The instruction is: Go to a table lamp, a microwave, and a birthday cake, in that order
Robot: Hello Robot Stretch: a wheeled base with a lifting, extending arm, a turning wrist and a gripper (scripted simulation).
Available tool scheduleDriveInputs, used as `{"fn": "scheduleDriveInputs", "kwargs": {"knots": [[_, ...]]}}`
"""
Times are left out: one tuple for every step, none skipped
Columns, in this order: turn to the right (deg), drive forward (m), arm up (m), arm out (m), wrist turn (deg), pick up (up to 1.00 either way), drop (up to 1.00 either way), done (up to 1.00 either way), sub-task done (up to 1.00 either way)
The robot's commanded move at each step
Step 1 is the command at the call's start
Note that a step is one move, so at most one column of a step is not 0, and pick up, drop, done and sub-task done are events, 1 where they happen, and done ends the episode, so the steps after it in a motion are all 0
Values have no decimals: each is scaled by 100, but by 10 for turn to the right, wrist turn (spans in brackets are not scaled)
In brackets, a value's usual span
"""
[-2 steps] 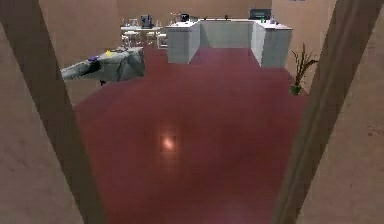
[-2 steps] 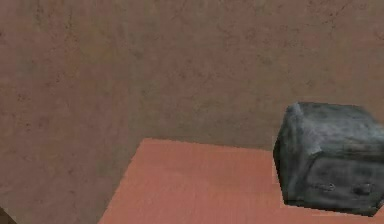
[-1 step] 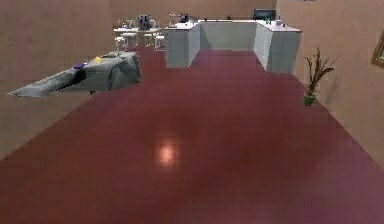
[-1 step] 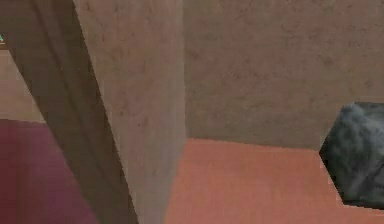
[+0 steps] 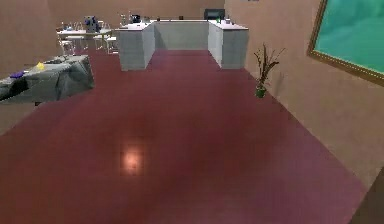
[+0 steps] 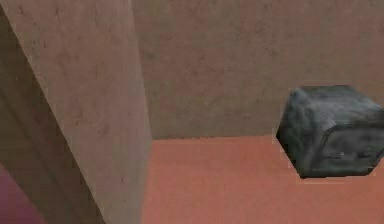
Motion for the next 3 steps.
{"fn": "scheduleDriveInputs", "kwargs": {"knots": [[0,100,0,0,0,0,0,0,0],[0,100,0,0,0,0,0,0,0],[0,100,0,0,0,0,0,0,0]]}}
